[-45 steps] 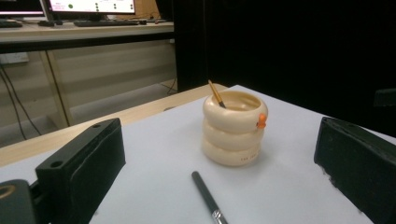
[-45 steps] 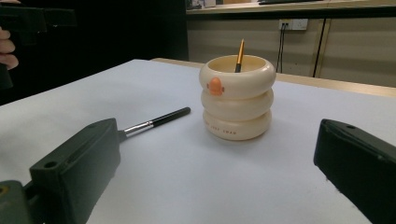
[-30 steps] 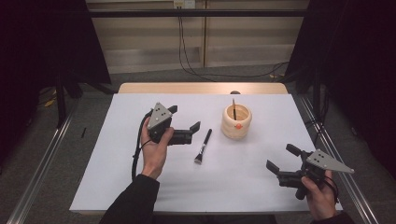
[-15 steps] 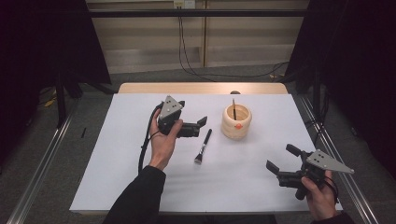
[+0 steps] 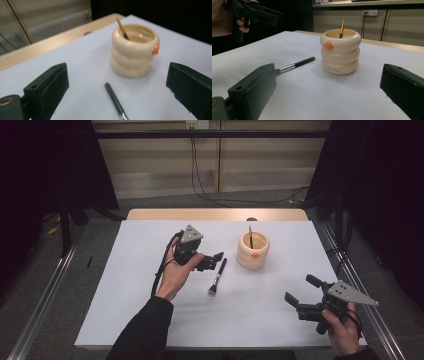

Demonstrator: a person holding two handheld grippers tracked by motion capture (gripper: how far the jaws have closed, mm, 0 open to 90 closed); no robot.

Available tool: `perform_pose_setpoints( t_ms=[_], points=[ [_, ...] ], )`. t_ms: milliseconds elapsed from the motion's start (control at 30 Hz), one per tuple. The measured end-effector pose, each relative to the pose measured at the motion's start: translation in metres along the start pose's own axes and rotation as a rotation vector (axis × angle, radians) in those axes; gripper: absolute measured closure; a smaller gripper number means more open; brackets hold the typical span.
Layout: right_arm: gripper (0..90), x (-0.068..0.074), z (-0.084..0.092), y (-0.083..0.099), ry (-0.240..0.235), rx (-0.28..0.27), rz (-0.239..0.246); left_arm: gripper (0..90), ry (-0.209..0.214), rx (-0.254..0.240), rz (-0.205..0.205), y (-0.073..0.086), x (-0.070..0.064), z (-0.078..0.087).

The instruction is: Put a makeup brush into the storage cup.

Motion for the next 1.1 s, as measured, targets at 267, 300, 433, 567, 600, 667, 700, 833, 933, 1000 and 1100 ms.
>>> perform_pose_setpoints(
  t_ms=[267,300,433,567,600,667,700,833,933,1000,1100],
  points=[
    [0.1,0.0,0.0,0.0,0.0,0.0,-0.004,4.5,-0.013,0.123,0.003,-0.006,-0.005,-0.011],
    [0.1,0.0,0.0,0.0,0.003,0.002,-0.005,4.5,-0.03,0.152,-0.004,-0.008,-0.006,-0.012],
    [0.1,0.0,0.0,0.0,0.001,0.001,-0.003,4.3,-0.043,0.204,-0.015,-0.009,-0.009,-0.018],
    [0.1,0.0,0.0,0.0,-0.003,0.0,0.004,3.8,-0.033,0.277,0.013,-0.005,-0.01,-0.025],
    [0.1,0.0,0.0,0.0,-0.001,0.0,0.004,5.0,-0.034,0.292,0.028,-0.004,-0.01,-0.026],
    [0.1,0.0,0.0,0.0,0.001,-0.001,0.005,5.7,-0.029,0.331,0.025,-0.003,-0.01,-0.027],
    [0.1,0.0,0.0,0.0,0.002,-0.002,0.005,7.1,-0.037,0.359,0.034,-0.002,-0.01,-0.028],
    [0.1,0.0,0.0,0.0,-0.001,0.0,0.004,14.6,-0.02,0.444,0.098,0.002,-0.008,-0.032],
    [0.1,0.001,-0.001,0.0,0.003,0.0,0.002,15.4,-0.035,0.512,0.102,0.006,-0.01,-0.037],
    [0.1,0.001,-0.001,0.001,0.0,0.001,0.005,15.9,-0.026,0.559,0.118,0.009,-0.01,-0.04],
    [0.1,0.001,-0.001,0.0,0.002,0.0,0.001,17.9,-0.028,0.613,0.128,0.013,-0.013,-0.044]
  ],
)
Point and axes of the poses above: each handheld gripper's, and its own axes: z roughly backward along the jaws, y roughly out of its underside, x roughly to its left, the point moved 2 cm from there along -z, roughly forward along the jaws, and after that the axes turned 7 degrees about -x, right-handed, at the moved point
